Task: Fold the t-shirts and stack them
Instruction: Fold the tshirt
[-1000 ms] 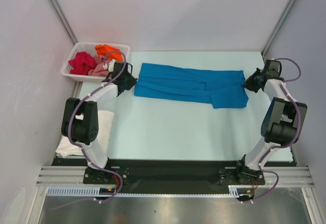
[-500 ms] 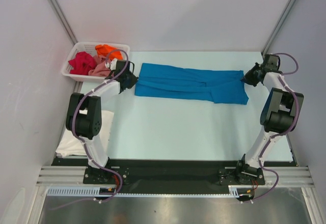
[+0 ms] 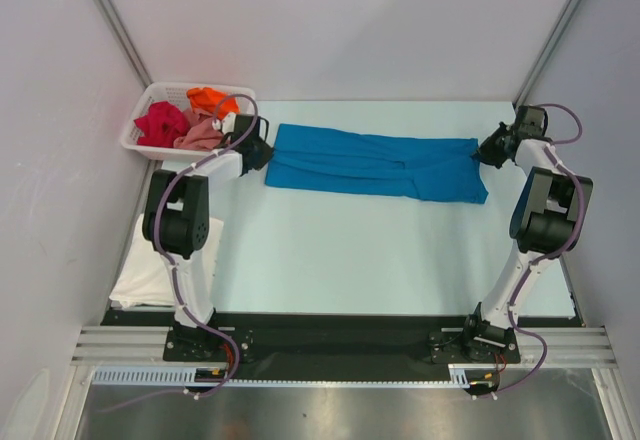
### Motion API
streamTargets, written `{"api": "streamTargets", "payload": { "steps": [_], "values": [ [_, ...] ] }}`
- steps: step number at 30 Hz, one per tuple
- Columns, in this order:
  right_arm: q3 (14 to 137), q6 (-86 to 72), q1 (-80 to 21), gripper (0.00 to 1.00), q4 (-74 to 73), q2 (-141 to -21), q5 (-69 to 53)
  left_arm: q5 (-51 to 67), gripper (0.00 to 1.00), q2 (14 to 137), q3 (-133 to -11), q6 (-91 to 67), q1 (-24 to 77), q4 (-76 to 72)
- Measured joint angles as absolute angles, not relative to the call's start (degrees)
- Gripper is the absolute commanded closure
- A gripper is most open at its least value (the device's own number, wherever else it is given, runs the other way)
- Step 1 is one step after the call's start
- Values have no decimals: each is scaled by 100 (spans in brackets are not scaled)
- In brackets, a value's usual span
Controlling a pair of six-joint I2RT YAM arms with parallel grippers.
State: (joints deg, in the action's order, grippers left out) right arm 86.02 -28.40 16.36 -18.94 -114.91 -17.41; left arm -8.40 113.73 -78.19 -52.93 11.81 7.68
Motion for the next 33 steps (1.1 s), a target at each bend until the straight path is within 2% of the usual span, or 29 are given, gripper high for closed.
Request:
{"api": "streamTargets", "payload": {
  "steps": [14,28,29,31,32,33],
  "values": [
    [8766,-2886,1671,100,-1844,-11673,-1743,-928,100,11465,-7964,-5293,1181,698],
    [9137,-2888,1673,100,-1741,-12243,-1745,-908,99,12112,-8571,-5288,1153,674],
    [9205,-2886,1675,98,-1721,-12315,-1745,-913,97,12140,-8589,-5286,1144,701],
    [9432,-2877,1680,87,-1717,-12534,-1743,-923,84,12208,-8689,-5227,1127,760],
    [9577,-2858,1688,70,-1732,-12656,-1743,-937,77,12250,-8757,-5196,1120,797],
    [9686,-2829,1699,62,-1726,-12752,-1712,-967,70,12274,-8827,-5153,1114,829]
  ]
}}
